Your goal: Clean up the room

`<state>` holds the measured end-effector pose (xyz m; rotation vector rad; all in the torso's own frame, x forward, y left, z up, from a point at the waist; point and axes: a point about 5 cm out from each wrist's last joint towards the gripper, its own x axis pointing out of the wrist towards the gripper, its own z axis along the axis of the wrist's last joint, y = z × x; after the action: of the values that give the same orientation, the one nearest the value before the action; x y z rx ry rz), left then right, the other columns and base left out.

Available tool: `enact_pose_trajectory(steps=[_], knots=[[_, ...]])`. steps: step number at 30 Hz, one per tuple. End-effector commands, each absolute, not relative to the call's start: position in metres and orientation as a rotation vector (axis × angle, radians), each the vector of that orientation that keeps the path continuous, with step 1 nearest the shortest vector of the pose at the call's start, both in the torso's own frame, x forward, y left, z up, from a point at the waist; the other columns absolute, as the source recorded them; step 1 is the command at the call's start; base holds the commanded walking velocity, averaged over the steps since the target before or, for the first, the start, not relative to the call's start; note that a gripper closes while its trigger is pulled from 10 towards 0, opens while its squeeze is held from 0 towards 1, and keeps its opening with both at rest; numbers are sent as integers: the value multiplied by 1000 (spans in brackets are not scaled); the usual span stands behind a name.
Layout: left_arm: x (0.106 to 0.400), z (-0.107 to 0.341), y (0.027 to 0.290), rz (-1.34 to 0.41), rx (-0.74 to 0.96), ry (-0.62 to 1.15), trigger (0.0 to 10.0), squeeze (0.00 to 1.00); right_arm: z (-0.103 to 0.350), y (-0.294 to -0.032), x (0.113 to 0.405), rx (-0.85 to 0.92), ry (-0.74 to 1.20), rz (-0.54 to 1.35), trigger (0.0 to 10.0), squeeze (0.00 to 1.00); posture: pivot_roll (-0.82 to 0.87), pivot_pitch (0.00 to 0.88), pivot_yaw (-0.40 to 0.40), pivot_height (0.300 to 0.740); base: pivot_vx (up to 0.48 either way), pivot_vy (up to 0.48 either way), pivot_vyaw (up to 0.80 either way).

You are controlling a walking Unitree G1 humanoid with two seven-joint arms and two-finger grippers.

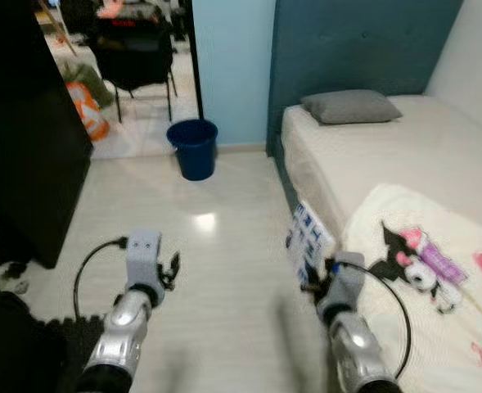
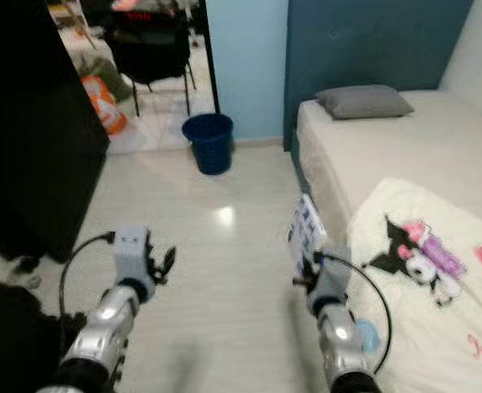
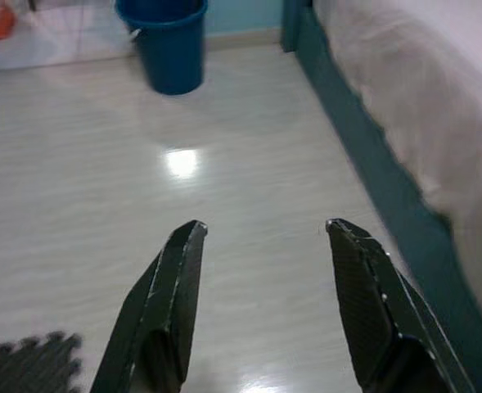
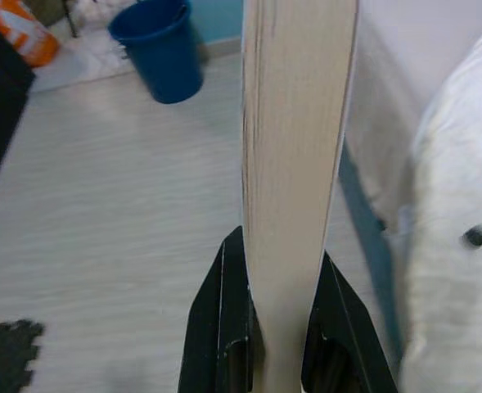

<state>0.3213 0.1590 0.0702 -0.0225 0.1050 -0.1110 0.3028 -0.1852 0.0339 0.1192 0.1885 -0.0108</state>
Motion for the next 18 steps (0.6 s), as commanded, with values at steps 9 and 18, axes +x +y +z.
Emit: enact_pose_trajectory(steps=[9, 18], knots=[[316, 63, 164, -102, -14, 131, 10000, 0, 40, -180, 306, 129, 149, 1, 10000, 0, 54, 92, 18, 740, 370, 0, 0], [316, 63, 162, -111, -12, 131, 10000, 0, 39, -181, 305, 129, 149, -2, 10000, 0, 54, 89, 22, 740, 364, 0, 0]])
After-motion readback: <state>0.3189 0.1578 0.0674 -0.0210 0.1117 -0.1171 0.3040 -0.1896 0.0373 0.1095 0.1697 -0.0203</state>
